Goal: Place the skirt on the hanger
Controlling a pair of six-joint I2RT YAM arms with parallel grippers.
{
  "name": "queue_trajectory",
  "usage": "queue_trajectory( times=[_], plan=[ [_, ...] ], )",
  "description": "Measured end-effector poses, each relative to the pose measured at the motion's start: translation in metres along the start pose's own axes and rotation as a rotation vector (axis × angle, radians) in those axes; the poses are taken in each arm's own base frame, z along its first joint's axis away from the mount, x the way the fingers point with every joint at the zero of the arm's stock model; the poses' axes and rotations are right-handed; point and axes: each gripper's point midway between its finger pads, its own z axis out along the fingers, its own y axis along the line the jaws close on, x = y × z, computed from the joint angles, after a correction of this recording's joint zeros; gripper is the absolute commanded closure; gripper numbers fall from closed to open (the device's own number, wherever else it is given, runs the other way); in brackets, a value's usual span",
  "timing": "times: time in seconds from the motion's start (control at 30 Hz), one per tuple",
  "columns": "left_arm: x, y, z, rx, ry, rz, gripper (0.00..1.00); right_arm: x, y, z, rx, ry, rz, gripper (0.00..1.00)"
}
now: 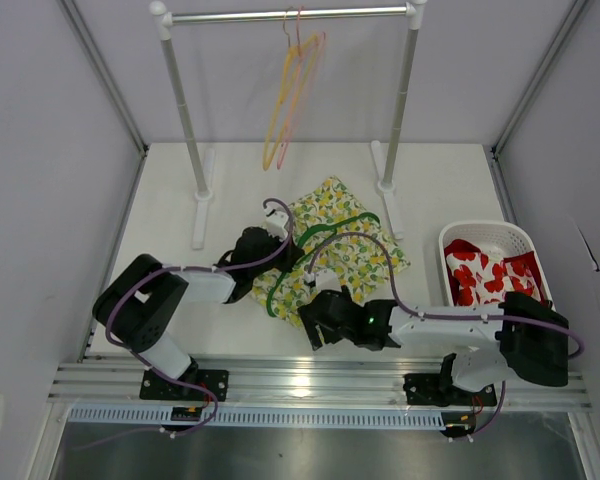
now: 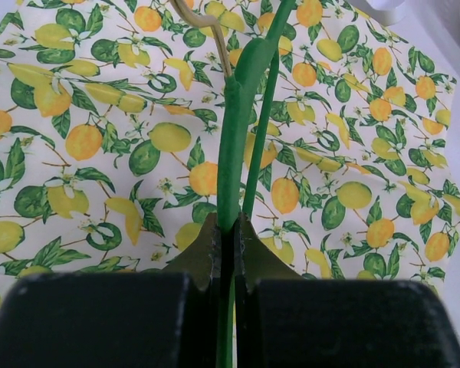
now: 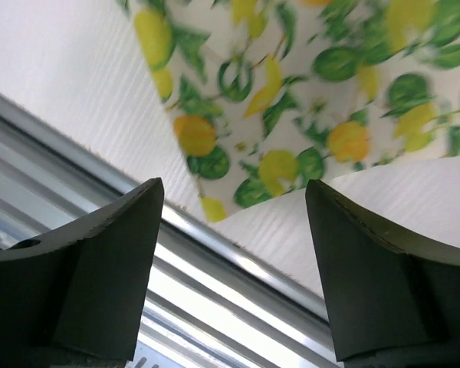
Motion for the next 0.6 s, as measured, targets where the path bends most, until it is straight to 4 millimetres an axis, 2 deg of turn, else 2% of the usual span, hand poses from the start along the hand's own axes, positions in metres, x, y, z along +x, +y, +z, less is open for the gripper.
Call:
queue_trajectory(
  times=[0.07,0.17,0.23,0.27,0.33,0.37,0.47,0.6],
  plan=[
    [0.001,0.001,-0.001,0.000,-0.005,0.000,1.00,-0.019,-0.011,-0.005,0.018,-0.025,0.040,0.17],
    [0.001,0.001,-0.003,0.002,-0.015,0.000,1.00,-0.055,-0.042,-0.017,0.058,-0.092,0.144,0.18],
    [0.000,0.000,-0.006,0.005,-0.023,0.001,1.00,-0.082,-0.077,-0.028,0.105,-0.151,0.252,0.21],
    [-0.001,-0.001,-0.008,0.007,-0.026,0.001,1.00,-0.093,-0.095,-0.032,0.126,-0.177,0.302,0.32],
    [-0.002,-0.002,-0.013,0.010,-0.034,0.002,1.00,-0.106,-0.130,-0.038,0.181,-0.212,0.391,0.38],
    [-0.003,-0.002,-0.014,0.012,-0.038,0.002,1.00,-0.108,-0.146,-0.038,0.201,-0.214,0.433,0.40],
    [-0.004,-0.004,-0.019,0.018,-0.053,0.005,1.00,-0.104,-0.178,-0.028,0.240,-0.179,0.517,0.44],
    [-0.004,-0.004,-0.025,0.021,-0.065,0.005,1.00,-0.083,-0.203,0.002,0.265,-0.072,0.594,0.36]
  ],
)
